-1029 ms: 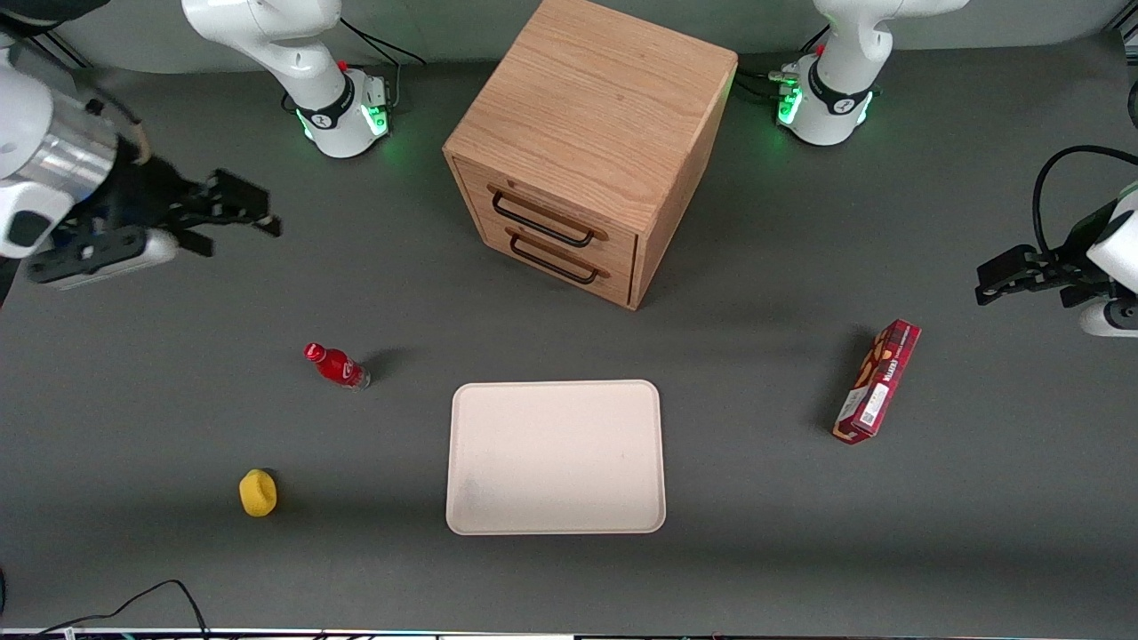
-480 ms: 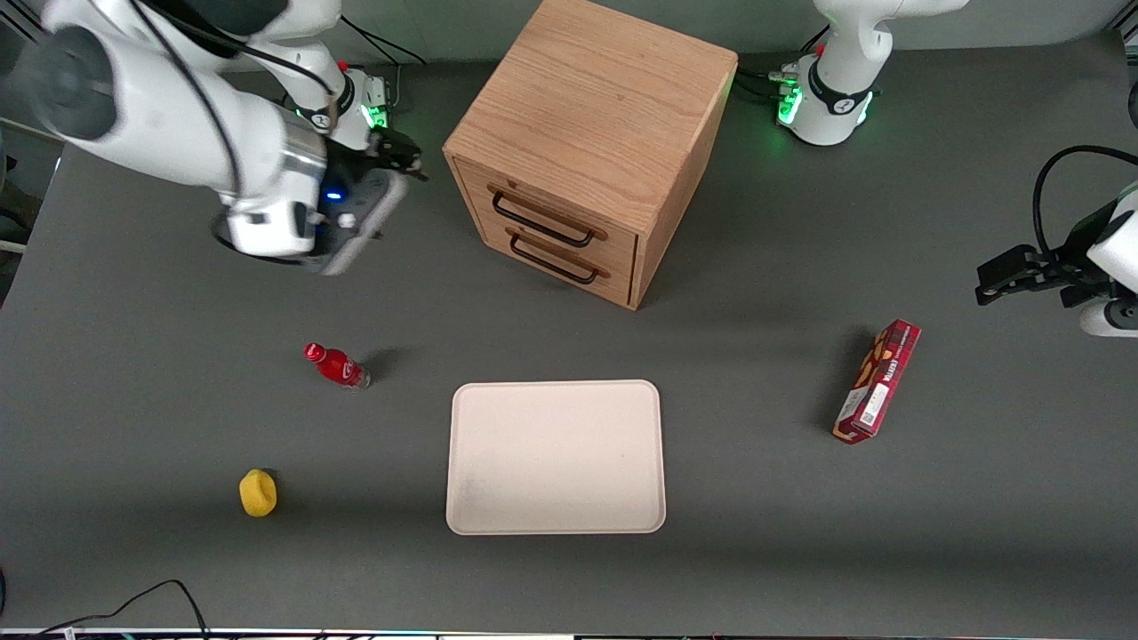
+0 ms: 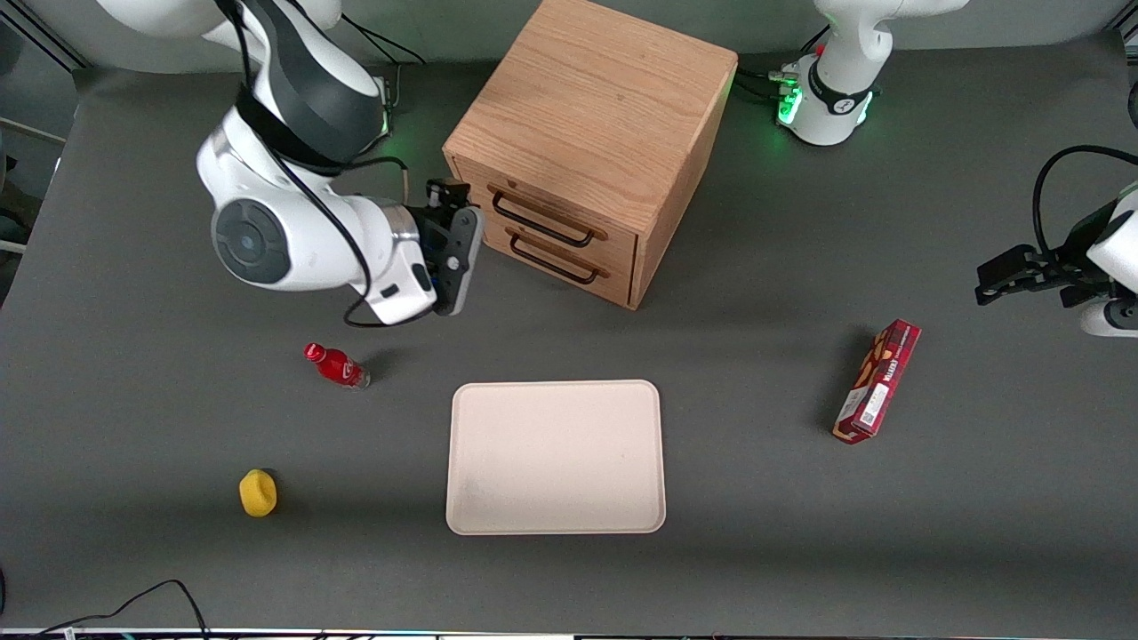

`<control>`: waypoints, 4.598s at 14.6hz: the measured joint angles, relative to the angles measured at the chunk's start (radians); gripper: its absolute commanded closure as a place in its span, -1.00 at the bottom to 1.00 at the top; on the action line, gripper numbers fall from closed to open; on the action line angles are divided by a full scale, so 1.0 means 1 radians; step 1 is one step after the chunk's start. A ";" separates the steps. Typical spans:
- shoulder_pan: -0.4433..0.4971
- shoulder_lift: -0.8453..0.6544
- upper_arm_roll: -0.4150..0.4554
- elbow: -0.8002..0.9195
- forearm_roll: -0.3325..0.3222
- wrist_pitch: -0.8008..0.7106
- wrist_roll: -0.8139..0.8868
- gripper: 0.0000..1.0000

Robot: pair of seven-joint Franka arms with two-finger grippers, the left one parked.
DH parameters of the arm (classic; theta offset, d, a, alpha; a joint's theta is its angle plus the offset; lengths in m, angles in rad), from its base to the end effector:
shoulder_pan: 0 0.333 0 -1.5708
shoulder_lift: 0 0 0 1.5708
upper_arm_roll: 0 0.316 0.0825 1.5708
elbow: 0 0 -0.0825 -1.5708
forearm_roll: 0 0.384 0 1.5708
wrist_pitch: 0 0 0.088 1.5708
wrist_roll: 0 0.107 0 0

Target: Open upper drawer

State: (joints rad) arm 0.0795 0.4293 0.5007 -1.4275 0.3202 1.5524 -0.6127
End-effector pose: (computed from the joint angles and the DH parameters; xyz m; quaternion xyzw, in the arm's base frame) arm 0.5501 0.3391 0.4686 -0.8057 -0.5187 0.1184 0.2604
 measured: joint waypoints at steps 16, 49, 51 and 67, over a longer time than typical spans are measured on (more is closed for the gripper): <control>0.010 0.051 0.100 -0.207 0.002 0.294 0.057 -1.00; -0.004 0.406 -0.089 0.363 -0.153 0.153 0.066 -1.00; -0.003 0.413 -0.112 0.386 -0.158 0.153 0.047 -1.00; 0.030 0.039 -0.105 0.455 -0.299 -0.137 0.514 -1.00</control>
State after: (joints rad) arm 0.1098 0.4683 0.3961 -0.9729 0.0211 1.4151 -0.0991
